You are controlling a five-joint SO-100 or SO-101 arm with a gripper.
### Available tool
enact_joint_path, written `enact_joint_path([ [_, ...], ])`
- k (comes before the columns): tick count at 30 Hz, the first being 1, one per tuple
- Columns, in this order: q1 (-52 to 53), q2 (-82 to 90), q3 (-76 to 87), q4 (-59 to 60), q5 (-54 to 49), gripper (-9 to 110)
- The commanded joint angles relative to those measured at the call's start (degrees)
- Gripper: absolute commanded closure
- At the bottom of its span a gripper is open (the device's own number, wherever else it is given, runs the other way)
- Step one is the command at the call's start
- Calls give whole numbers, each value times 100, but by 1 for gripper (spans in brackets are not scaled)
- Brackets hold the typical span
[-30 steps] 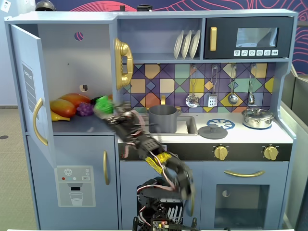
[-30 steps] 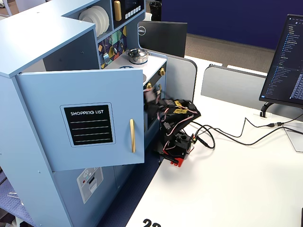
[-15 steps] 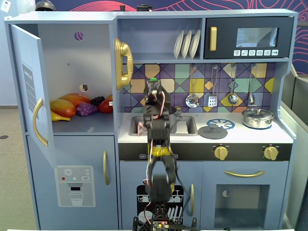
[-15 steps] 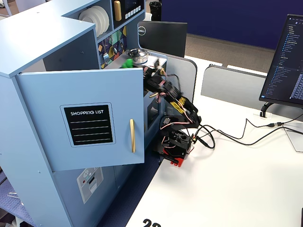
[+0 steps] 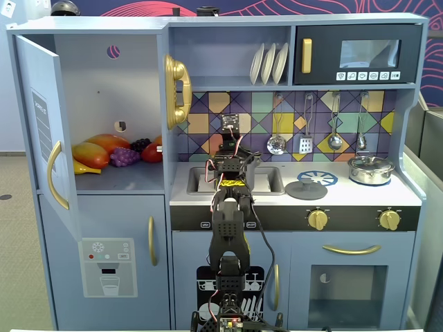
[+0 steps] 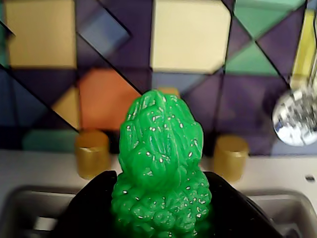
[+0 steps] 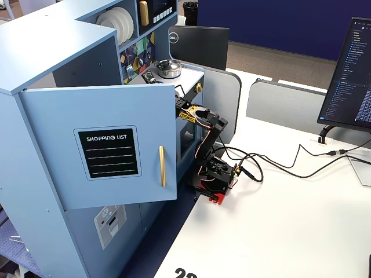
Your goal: Pick up the green pineapple from the left cabinet and place it in the gray recipient
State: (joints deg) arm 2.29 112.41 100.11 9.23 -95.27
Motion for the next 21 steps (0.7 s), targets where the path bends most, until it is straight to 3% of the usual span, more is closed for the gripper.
enact_joint_path([
  [1, 123, 105, -422, -193, 527, 74],
  [4, 105, 290, -334, -229, 633, 65],
  [10, -18, 1239, -264, 334, 299, 68],
  [17, -132, 4482, 1222, 3973, 132, 78],
  [21, 0, 5528, 2707, 5282, -308, 78],
])
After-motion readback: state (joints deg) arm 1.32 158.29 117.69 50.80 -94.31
